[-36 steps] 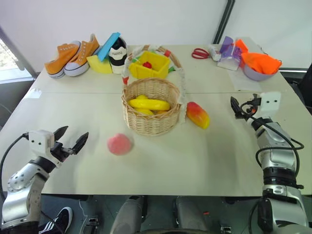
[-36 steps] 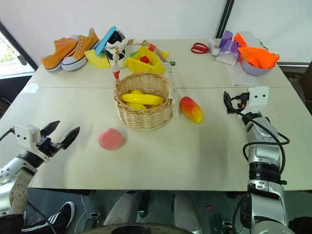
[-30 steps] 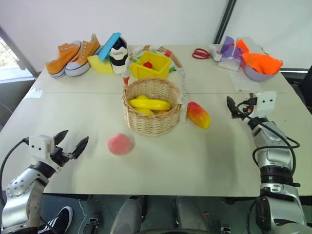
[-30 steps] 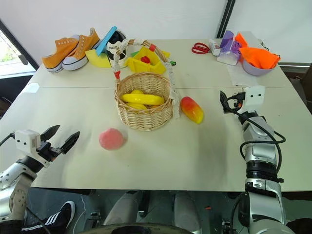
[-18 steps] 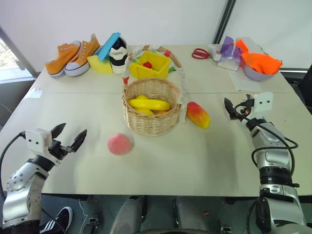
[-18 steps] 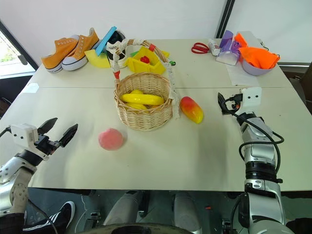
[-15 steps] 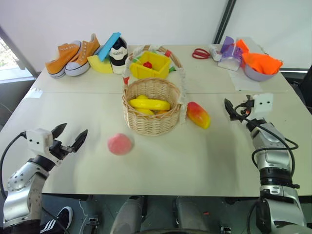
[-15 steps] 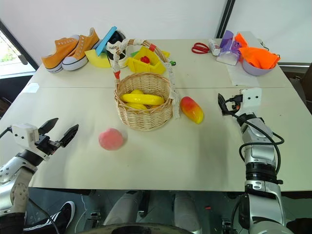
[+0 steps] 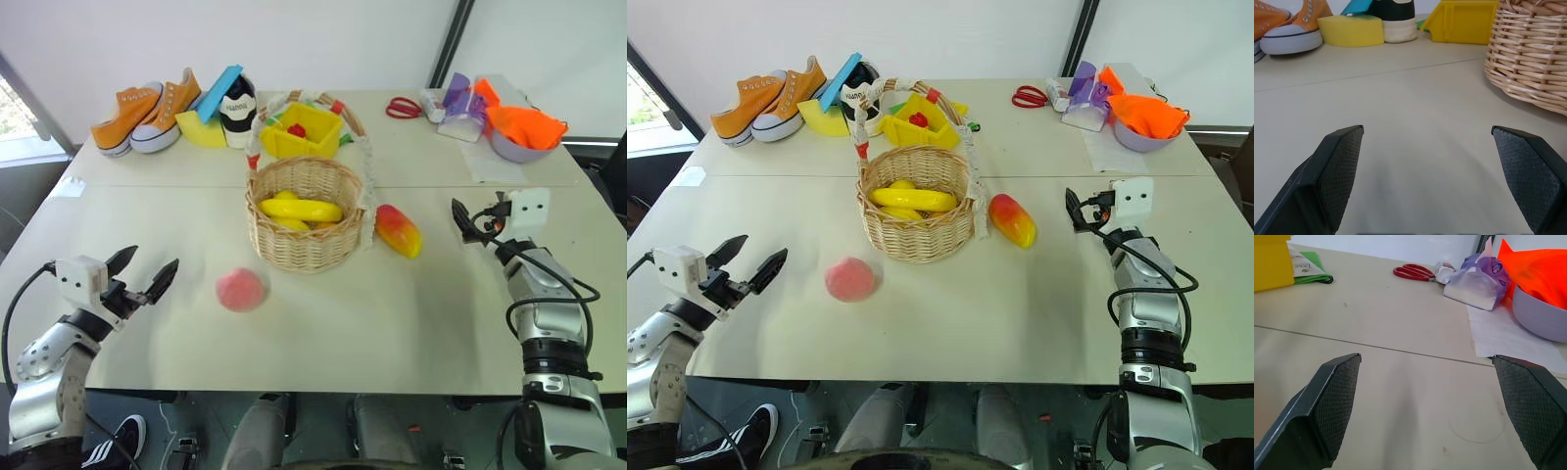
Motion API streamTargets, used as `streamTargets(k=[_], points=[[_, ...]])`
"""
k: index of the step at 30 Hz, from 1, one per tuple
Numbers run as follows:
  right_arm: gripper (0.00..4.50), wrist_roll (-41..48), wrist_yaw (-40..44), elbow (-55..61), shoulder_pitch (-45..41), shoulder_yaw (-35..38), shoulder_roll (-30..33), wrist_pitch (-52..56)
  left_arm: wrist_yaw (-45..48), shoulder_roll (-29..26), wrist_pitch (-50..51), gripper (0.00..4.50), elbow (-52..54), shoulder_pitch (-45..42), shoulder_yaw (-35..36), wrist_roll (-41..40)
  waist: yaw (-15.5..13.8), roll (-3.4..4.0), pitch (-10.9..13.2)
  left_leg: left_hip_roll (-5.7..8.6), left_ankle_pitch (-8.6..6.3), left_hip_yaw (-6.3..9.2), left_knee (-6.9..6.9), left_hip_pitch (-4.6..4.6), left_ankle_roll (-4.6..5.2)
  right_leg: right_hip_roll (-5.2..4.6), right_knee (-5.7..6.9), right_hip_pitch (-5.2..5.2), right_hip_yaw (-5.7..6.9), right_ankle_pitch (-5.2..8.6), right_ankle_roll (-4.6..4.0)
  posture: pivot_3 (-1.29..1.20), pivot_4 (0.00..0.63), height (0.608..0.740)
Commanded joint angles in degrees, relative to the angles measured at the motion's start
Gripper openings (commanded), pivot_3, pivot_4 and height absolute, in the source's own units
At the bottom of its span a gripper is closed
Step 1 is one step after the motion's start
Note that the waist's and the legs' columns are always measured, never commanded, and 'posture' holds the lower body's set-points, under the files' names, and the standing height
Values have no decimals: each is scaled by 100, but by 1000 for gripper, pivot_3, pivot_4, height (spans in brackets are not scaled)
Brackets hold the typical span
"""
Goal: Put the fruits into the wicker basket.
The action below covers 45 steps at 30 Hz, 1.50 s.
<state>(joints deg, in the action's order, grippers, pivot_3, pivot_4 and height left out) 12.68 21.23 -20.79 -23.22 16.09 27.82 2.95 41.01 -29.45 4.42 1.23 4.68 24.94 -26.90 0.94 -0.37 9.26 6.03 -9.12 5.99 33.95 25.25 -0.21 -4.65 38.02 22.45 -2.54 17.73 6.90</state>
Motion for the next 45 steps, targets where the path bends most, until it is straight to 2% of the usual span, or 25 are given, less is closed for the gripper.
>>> streamTargets(k=[1, 3, 8, 13, 14, 16, 18, 25, 31, 41, 45], points=[[4485, 64, 13, 320, -44, 52, 15, -41, 289, -169, -289, 4500, 147, -36, 145, -139, 2, 0, 0, 0, 0, 0, 0, 0, 0, 0, 0, 0, 0, 0, 0, 0, 150, 740], [4485, 175, -5, 563, 106, 145, -2, 62, 511, -232, -315, 4500, 213, -31, 199, -295, -4, 0, 0, 0, 0, 0, 0, 0, 0, 0, 0, 0, 0, 0, 0, 0, 150, 740], [4485, 925, 394, 2882, 1517, 25, -59, 967, 934, -437, -321, 4500, 356, 10, 218, -478, -36, 1, 0, -1, -1, 8, -7, 7, 0, -1, -5, 5, 3, 2, -1, 0, 150, 740], [4485, 1489, 625, 4406, 2305, -141, 207, 2043, 1320, -561, -234, 4500, 521, 17, 127, -667, 14, 2, 0, -1, -8, 4, -4, 6, -10, -3, -5, 3, -4, 13, -25, 0, 150, 740], [4485, 1538, 673, 4659, 2405, -209, 339, 2291, 1447, -610, -135, 4500, 565, 22, 86, -755, 13, 2, 0, -2, -9, 4, -4, 5, -12, -3, -5, 3, -3, 23, -41, 0, 150, 740], [4485, 980, 304, 4841, 2247, -508, 714, 2939, 1716, -736, -16, 4500, 648, 37, -35, -821, 13, 2, 0, -4, -9, 4, -4, 5, -12, -3, -5, 4, -1, 25, -45, 0, 150, 740], [4485, 803, -216, 4873, 1815, -626, 787, 3714, 1883, -837, 66, 4500, 778, 101, -133, -826, 21, 2, 0, -5, -9, 4, -4, 4, -13, -3, -8, 22, 0, 26, -46, 0, 150, 740], [4485, 1245, -238, 5053, 692, -944, 627, 5211, 2130, -1068, 584, 4500, 1530, 368, -228, -1148, -30, 2, 1, -6, -6, 6, -15, 14, -4, -6, -22, 26, 6, 27, -48, 0, 150, 740], [4485, 794, -171, 4527, 206, -1398, 853, 5293, 2194, -1124, 620, 4500, 1890, 493, -369, -1049, -23, 1, 2, -3, -11, 5, -12, 13, -6, -9, -39, 17, 7, 26, -48, 0, 150, 740], [4485, 465, -158, 3373, -384, -1783, 533, 5317, 1960, -876, 645, 4500, 1997, 454, -565, -1024, -17, 2, 3, -4, -6, 6, -13, 13, 2, -7, -38, 17, 8, 25, -47, 0, 150, 740], [4485, 405, -225, 3004, -470, -1700, 305, 5254, 1879, -842, 653, 4500, 2053, 395, -617, -982, -18, 2, 3, -3, -6, 5, -13, 13, 2, -6, -38, 17, 8, 24, -47, 0, 150, 740]])
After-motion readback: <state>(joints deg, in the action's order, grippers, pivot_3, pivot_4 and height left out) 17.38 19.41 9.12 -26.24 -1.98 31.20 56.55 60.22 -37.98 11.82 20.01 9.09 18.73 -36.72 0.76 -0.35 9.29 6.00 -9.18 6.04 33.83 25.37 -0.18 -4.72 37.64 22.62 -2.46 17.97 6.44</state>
